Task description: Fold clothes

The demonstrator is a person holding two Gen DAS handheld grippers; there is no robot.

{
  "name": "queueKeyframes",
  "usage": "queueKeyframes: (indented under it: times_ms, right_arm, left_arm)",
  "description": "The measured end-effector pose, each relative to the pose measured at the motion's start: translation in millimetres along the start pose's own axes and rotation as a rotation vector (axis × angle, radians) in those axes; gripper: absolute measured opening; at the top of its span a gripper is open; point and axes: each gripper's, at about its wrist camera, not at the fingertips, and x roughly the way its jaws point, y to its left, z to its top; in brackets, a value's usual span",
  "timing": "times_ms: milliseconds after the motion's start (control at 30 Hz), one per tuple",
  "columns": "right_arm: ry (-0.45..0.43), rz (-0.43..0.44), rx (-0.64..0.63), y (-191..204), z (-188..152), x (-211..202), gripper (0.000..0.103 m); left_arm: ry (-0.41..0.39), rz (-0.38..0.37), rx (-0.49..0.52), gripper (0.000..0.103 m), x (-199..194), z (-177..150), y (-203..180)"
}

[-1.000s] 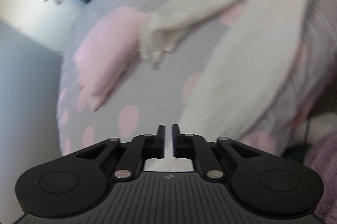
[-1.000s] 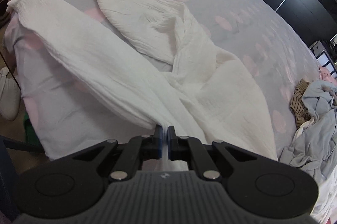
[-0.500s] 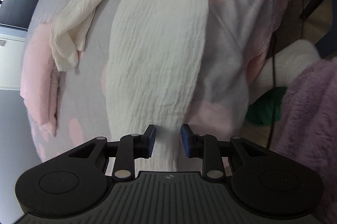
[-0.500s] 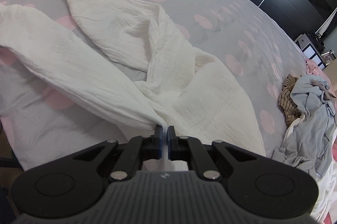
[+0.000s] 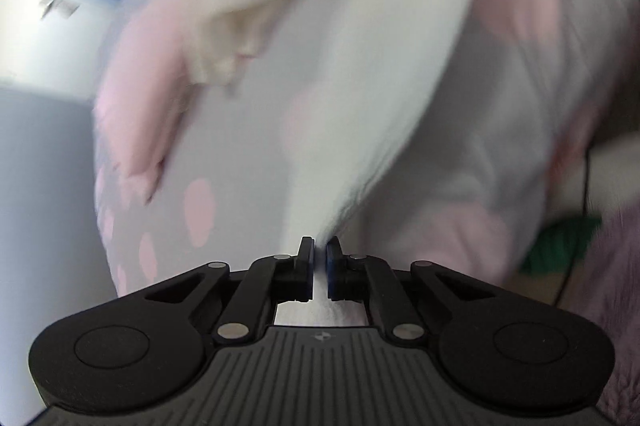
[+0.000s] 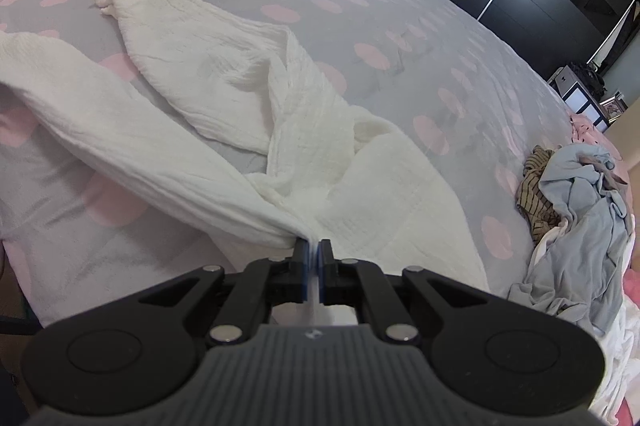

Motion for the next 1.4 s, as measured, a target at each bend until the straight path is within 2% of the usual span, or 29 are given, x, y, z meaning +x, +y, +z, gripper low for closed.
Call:
queueKeyframes:
  times_ms: [133, 233, 400, 500, 567, 667, 800, 1000, 1200, 1300, 1400]
  right_arm:
    - [-0.047, -0.036, 0.033, -9, 8, -9, 0.005]
    - [-0.091, -0.082, 0.064, -17, 17, -15, 0.005]
    - [-0.166, -0.159, 0.117, -30, 32, -25, 0.004]
    - [-0.210, -0.195, 0.145, -38, 38, -34, 0.004]
    - [-0.240, -0.204, 0.157, -42, 39, -43, 0.004]
    - [-0.235, -0.146, 0.152, -44, 34, -51, 0.004]
    - [-0.169, 0.023, 0.116, -32, 24, -49, 0.005]
    - [0.008, 0.315, -0.004, 8, 6, -29, 0.005]
    - [0.215, 0.525, -0.163, 57, -19, -8, 0.005]
    - [0.278, 0.595, -0.201, 69, -32, -4, 0.005]
    - [0.304, 0.597, -0.213, 74, -37, 0, 0.005]
  left_arm:
    - [-0.060, 0.034, -0.225, 0.003, -13, 21, 53]
    - [-0.100, 0.075, -0.322, 0.002, -19, 47, 81]
    - [-0.240, 0.195, -0.405, 0.002, -49, 83, 120]
    - [-0.333, 0.259, -0.410, 0.002, -77, 91, 134]
    - [-0.346, 0.268, -0.386, 0.002, -90, 89, 135]
    - [-0.277, 0.253, -0.307, 0.002, -90, 75, 123]
    - [-0.143, 0.204, -0.254, 0.002, -62, 44, 97]
    - [0.108, 0.075, -0.197, 0.002, -8, -2, 70]
    - [0.271, -0.039, -0.058, 0.001, 17, -31, 33]
    - [0.343, -0.106, 0.021, 0.001, 23, -40, 17]
    - [0.350, -0.128, 0.039, 0.002, 24, -42, 10]
